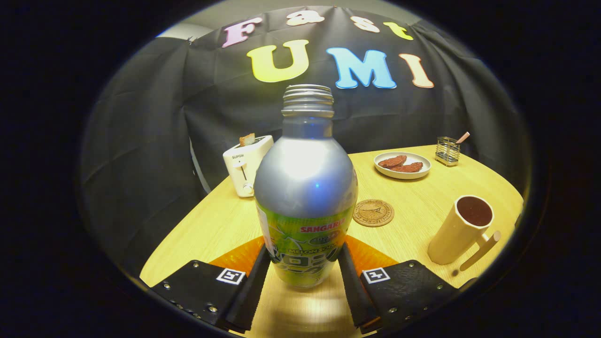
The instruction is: Take the bottle from table, then pour the juice into the cup, finally place the bottle on the coaster
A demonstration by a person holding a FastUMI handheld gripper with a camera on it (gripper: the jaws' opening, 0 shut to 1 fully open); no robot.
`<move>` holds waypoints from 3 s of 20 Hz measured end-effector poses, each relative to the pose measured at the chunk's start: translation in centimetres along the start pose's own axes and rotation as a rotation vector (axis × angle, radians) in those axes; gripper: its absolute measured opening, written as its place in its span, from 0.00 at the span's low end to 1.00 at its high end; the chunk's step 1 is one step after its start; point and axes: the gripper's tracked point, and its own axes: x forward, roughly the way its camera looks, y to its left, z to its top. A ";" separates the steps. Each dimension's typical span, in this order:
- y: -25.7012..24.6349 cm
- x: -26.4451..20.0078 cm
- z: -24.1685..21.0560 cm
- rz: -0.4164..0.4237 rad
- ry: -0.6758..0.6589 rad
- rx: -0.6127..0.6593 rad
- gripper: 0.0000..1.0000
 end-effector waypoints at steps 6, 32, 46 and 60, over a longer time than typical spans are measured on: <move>-1.5 -1.3 1.1 0.025 -0.010 0.210 0.76; -5.1 -1.7 1.8 0.169 0.086 0.922 0.76; -5.5 -1.6 2.2 0.226 0.140 1.188 0.76; -5.1 -2.1 2.4 0.262 0.222 1.389 0.76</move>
